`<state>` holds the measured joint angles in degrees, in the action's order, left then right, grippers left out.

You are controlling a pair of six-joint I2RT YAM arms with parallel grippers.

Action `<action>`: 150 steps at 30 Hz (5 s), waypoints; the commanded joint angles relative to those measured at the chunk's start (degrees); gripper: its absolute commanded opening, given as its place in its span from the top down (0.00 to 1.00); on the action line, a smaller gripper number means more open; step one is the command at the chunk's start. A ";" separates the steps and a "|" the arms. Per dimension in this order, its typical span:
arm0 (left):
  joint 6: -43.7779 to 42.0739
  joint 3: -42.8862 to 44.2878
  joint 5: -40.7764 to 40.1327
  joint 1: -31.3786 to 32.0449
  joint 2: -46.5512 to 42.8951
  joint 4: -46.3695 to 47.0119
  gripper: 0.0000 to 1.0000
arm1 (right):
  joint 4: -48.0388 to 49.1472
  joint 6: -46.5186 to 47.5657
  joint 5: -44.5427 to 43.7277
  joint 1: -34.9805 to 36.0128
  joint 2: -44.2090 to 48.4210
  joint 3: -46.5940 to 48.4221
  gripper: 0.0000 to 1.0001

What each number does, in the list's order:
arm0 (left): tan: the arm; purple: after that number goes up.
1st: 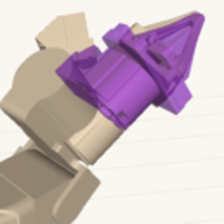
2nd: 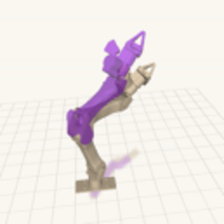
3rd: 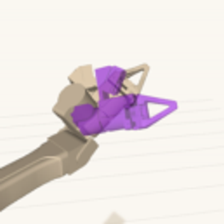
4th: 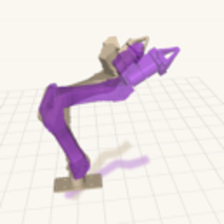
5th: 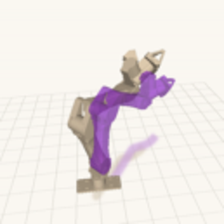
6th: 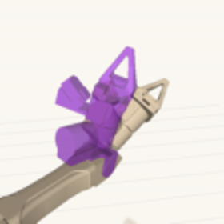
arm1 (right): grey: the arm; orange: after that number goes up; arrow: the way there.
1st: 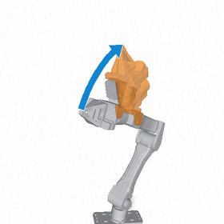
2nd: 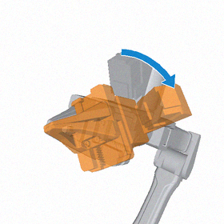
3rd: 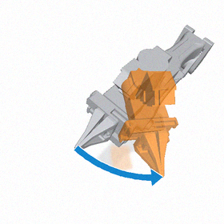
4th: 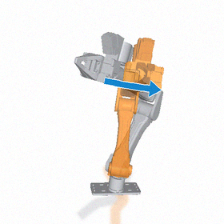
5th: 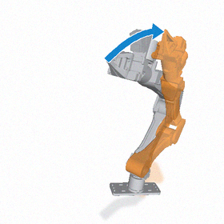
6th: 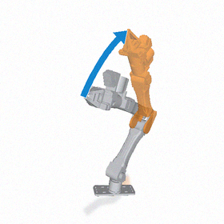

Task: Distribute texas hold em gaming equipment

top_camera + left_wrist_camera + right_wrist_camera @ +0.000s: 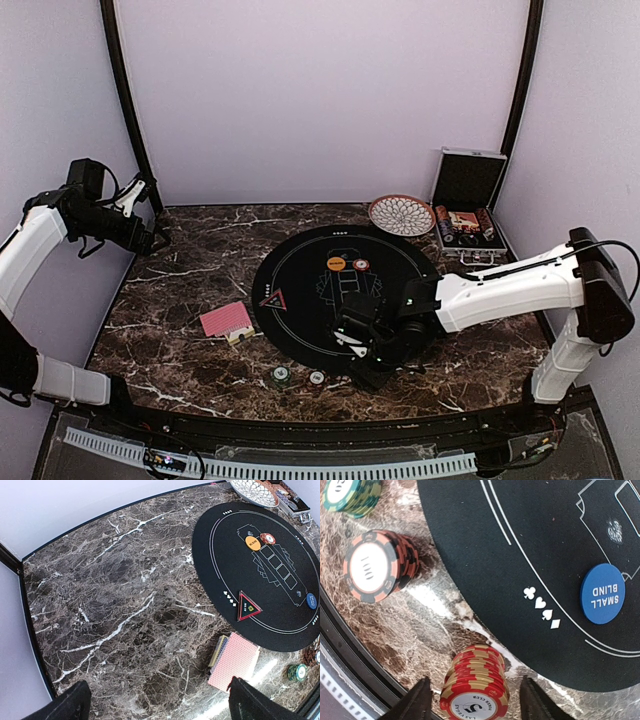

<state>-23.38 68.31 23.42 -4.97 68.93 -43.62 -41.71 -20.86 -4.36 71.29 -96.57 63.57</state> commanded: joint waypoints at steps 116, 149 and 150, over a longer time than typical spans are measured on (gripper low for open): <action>0.13 2.33 1.94 0.38 0.14 -2.97 0.01 | 1.22 -5.07 1.84 -1.05 0.94 -0.17 0.19; -0.27 2.08 1.52 0.41 -0.55 -3.06 0.01 | 3.13 -4.46 0.41 -0.46 -2.44 -1.94 0.43; -0.27 2.09 1.49 0.43 -0.55 -3.06 0.01 | 3.14 -4.46 0.41 -0.46 -2.40 -2.10 0.43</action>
<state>-23.35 69.30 24.60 -4.86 69.30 -45.56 -39.22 -25.34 -3.64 70.06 -98.74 62.46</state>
